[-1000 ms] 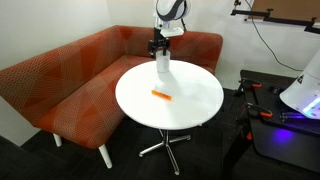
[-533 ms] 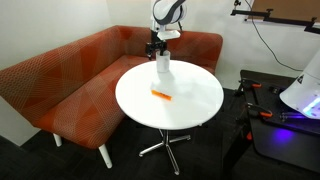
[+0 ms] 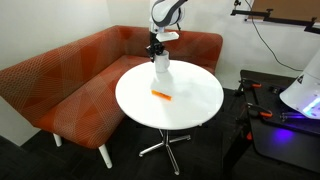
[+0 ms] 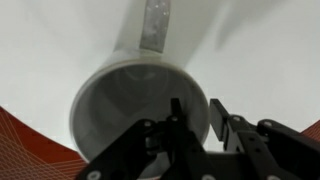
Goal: Slide the cup to the left
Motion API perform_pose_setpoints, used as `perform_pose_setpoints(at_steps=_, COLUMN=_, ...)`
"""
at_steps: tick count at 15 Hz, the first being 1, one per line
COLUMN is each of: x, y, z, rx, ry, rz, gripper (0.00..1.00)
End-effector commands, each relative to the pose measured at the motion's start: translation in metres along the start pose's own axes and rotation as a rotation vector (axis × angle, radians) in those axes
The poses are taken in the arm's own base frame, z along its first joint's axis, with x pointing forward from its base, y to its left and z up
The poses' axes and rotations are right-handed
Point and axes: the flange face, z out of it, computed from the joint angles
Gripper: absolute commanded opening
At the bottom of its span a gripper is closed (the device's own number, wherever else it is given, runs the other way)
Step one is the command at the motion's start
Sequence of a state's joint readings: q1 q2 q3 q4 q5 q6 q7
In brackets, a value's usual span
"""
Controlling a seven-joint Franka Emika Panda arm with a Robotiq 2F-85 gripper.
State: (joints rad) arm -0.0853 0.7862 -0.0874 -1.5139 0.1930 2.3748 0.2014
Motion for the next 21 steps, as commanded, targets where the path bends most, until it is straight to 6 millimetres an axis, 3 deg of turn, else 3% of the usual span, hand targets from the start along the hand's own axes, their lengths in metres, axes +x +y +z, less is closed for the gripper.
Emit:
perform_pose_setpoints(at_steps=1, x=0.000, y=-0.004, z=-0.007, rx=0.001, ry=-0.013, rz=-0.021, gripper=0.05)
perform_pose_setpoints(at_steps=2, x=-0.001, y=-0.004, z=-0.008, rx=-0.002, ry=-0.013, rz=-0.022, gripper=0.00)
perform_pose_setpoints(at_steps=10, x=-0.008, y=-0.021, z=-0.012, rx=-0.006, ry=-0.027, rz=-0.097, gripper=0.03)
perform_pose_setpoints(at_steps=21, x=-0.029, y=-0.075, z=-0.012, rx=-0.008, ry=-0.063, rz=-0.258, gripper=0.03)
